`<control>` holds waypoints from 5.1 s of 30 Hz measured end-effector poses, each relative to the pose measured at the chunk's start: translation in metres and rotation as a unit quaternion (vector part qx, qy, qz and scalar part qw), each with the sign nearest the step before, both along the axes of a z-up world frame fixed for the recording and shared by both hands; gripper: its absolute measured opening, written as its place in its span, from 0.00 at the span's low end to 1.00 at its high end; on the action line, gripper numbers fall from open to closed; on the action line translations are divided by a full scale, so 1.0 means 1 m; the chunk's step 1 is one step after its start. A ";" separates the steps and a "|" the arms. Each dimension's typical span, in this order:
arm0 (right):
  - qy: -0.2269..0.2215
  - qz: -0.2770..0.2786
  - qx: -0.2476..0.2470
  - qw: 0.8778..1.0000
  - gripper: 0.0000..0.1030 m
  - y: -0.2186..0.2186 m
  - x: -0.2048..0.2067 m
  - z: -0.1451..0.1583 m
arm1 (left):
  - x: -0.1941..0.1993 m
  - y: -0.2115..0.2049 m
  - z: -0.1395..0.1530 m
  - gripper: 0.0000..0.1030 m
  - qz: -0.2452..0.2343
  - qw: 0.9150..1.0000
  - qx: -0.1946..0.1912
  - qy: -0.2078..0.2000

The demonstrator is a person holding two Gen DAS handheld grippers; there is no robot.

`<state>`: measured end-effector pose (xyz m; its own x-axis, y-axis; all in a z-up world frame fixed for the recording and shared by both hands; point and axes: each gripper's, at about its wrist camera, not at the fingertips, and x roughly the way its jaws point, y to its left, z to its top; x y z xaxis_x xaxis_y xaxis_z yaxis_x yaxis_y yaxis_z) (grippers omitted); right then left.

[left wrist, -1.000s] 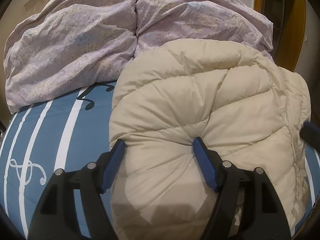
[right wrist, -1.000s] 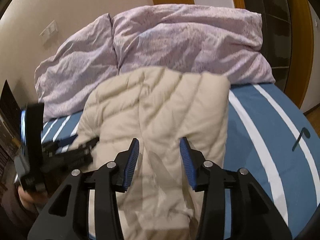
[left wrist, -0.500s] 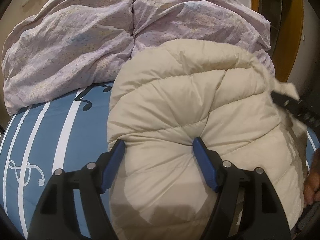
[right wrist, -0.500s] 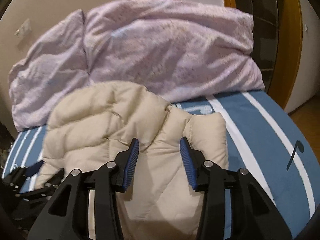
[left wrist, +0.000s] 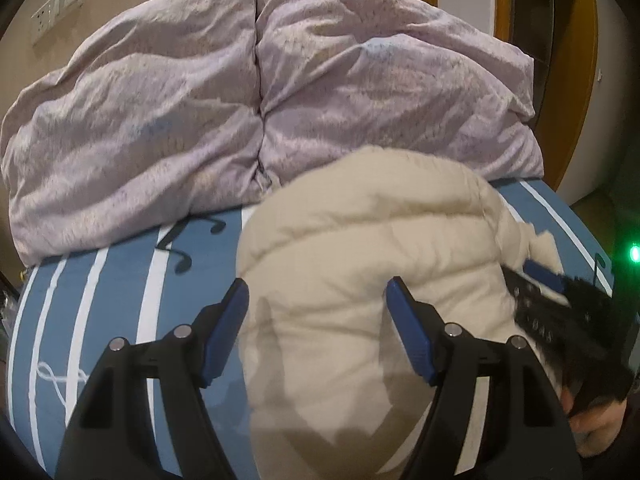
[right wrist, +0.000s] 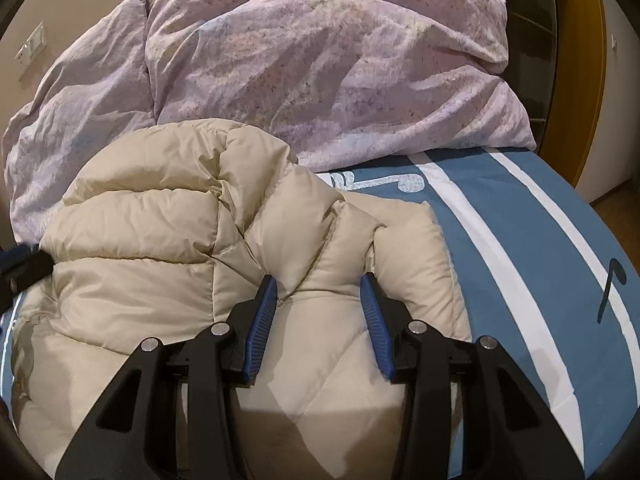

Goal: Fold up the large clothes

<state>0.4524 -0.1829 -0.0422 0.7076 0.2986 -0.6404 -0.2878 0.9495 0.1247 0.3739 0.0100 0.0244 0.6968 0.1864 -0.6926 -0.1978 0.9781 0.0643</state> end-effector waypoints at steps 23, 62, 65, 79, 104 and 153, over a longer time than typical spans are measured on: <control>0.003 0.000 0.009 1.000 0.45 -0.002 0.004 -0.004 | 0.025 0.002 -0.057 0.74 0.002 1.000 0.002 -0.024; 0.030 0.009 0.028 0.999 0.47 -0.001 0.014 -0.009 | 0.029 0.012 -0.071 0.83 0.014 0.999 -0.030 -0.023; 0.046 0.016 0.057 0.997 0.51 -0.015 0.010 -0.002 | 0.014 0.018 -0.062 0.84 0.021 0.998 -0.048 -0.024; 0.145 0.023 0.161 0.976 0.94 -0.079 0.015 -0.010 | -0.037 0.076 -0.050 0.84 0.039 0.986 -0.161 -0.013; 0.213 0.158 0.273 0.925 0.49 -0.033 0.035 -0.026 | -0.027 0.112 -0.090 0.43 0.003 0.914 -0.406 0.000; -0.077 0.165 0.004 0.983 0.71 0.142 -0.007 0.040 | -0.039 0.131 -0.021 0.70 0.124 0.990 0.005 -0.074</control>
<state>0.4455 -0.0409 -0.0021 0.6603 0.5325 -0.5296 -0.5953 0.8010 0.0632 0.3344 0.1414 0.0034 0.7221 0.3707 -0.5840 -0.4390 0.8981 0.0274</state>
